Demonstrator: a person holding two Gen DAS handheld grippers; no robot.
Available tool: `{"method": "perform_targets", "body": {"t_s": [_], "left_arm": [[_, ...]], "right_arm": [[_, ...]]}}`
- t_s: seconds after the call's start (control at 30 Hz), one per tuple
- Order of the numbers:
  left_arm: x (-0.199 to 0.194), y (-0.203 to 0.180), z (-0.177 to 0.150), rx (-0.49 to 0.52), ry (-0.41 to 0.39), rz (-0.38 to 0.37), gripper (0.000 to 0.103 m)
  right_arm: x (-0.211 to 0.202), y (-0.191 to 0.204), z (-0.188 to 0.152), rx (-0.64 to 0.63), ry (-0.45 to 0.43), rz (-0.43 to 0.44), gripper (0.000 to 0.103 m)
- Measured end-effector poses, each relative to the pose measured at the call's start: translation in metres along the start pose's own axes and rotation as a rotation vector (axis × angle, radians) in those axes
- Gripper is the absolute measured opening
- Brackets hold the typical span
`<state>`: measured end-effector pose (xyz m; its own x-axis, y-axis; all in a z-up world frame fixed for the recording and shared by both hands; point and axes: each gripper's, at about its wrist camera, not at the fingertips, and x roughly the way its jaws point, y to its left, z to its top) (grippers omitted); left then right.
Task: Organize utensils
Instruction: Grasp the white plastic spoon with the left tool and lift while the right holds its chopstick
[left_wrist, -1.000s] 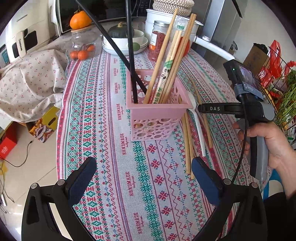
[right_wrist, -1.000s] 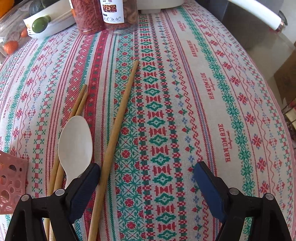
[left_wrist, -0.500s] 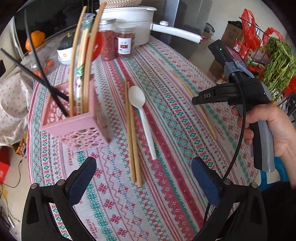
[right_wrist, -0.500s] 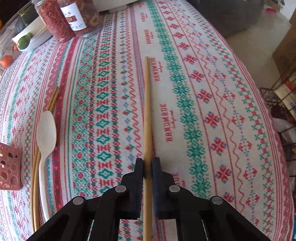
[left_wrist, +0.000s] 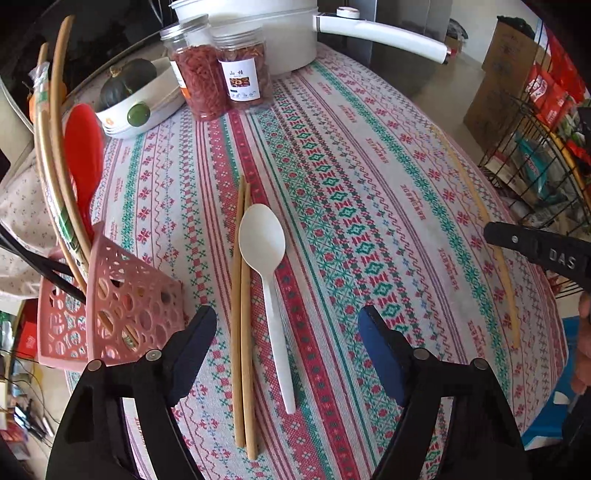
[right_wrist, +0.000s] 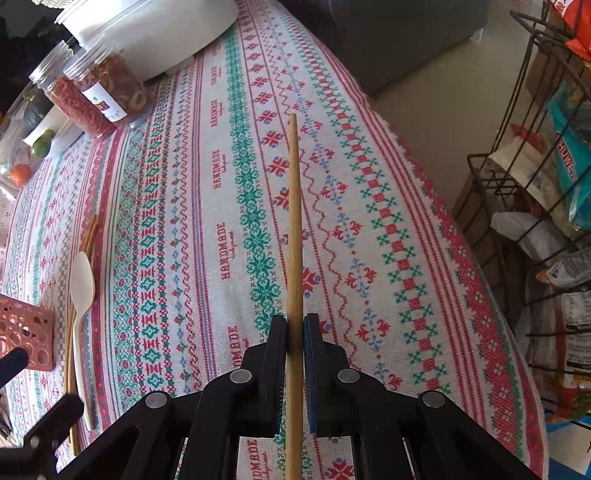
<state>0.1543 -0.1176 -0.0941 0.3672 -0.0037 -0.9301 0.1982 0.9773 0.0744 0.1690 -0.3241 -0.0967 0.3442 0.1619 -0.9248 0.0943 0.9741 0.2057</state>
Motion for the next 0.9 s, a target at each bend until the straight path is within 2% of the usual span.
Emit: {"method": "perform_targets", "body": {"t_s": [0.17, 0.37, 0.53, 0.87, 0.9], "left_arm": [[0.014, -0.009, 0.019, -0.020, 0.016, 0.076, 0.077], [0.035, -0.009, 0.040, -0.058, 0.056, 0.142, 0.069], [0.053, 0.000, 0.054, -0.106, 0.112, 0.152, 0.065], [0.067, 0.010, 0.066, -0.117, 0.152, 0.119, 0.037], [0.067, 0.011, 0.067, -0.114, 0.154, 0.118, 0.037]], "right_arm": [[-0.002, -0.001, 0.002, -0.007, -0.003, 0.037, 0.005], [-0.007, 0.002, 0.003, -0.007, -0.012, 0.081, 0.005], [-0.009, -0.002, 0.003, 0.004, -0.016, 0.099, 0.005], [-0.009, -0.007, 0.005, 0.019, -0.016, 0.107, 0.005], [-0.010, -0.007, 0.005, 0.018, -0.016, 0.107, 0.005]]}}
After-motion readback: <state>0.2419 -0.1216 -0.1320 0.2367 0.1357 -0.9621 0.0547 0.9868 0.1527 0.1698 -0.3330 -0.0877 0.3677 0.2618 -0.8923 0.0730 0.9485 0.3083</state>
